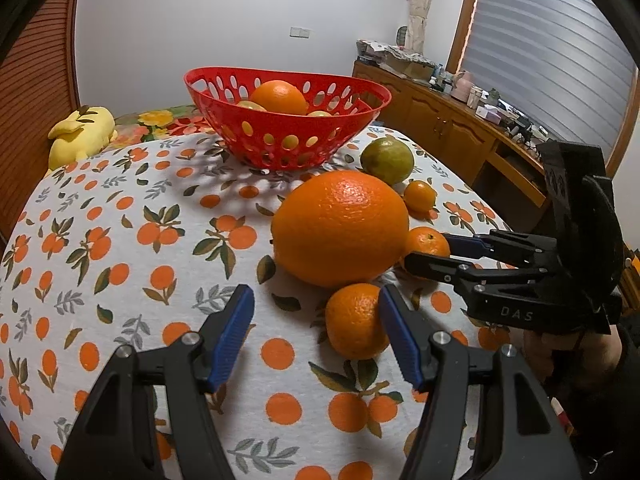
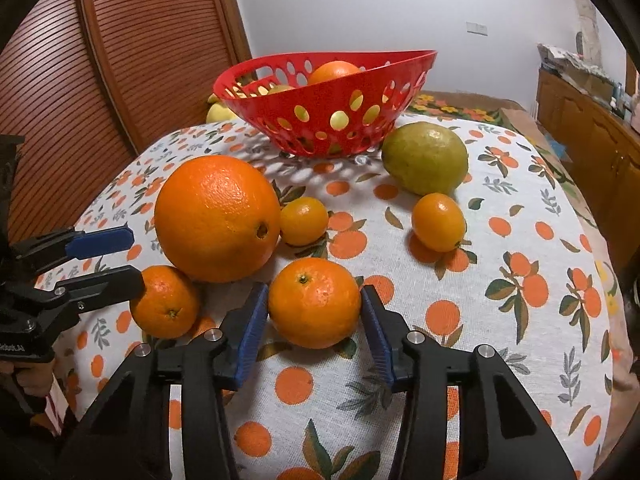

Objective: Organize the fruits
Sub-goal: 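Grasp a mandarin with the left tool while the right tool grasps another mandarin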

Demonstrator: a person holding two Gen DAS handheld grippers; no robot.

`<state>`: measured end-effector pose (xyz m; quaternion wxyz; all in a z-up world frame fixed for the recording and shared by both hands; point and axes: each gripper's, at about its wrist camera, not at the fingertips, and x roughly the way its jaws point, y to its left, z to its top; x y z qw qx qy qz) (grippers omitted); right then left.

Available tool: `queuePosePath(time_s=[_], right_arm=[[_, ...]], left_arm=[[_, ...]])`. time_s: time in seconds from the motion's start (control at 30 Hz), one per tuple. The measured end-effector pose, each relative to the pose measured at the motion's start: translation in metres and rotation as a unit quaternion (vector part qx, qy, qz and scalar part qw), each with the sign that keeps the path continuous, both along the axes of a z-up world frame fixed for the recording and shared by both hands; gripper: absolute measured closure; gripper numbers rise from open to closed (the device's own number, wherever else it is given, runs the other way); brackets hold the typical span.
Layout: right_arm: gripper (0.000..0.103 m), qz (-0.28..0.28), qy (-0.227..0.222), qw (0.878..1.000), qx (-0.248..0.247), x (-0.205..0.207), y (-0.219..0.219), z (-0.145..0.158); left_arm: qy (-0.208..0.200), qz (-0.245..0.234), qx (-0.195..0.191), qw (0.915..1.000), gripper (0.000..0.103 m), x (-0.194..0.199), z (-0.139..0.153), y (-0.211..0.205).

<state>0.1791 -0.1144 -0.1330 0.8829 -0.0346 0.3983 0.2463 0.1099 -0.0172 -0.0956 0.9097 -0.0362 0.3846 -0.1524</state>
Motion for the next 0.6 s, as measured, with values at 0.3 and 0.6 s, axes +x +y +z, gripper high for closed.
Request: queuePosePath(time_s=[0.3,0.6], right_arm=[[0.056,-0.014,-0.011,1.000,0.004,-0.003,-0.019,0.006],[0.056,-0.028,-0.013,0.999,0.007,-0.001,-0.031,0.003]], left_arm=[[0.007,-0.012,-0.002,0.9999,0.039,0.001,-0.002,-0.010],[0.020,-0.024,0.002,0.9995,0.039,0.003,-0.011,-0.021]])
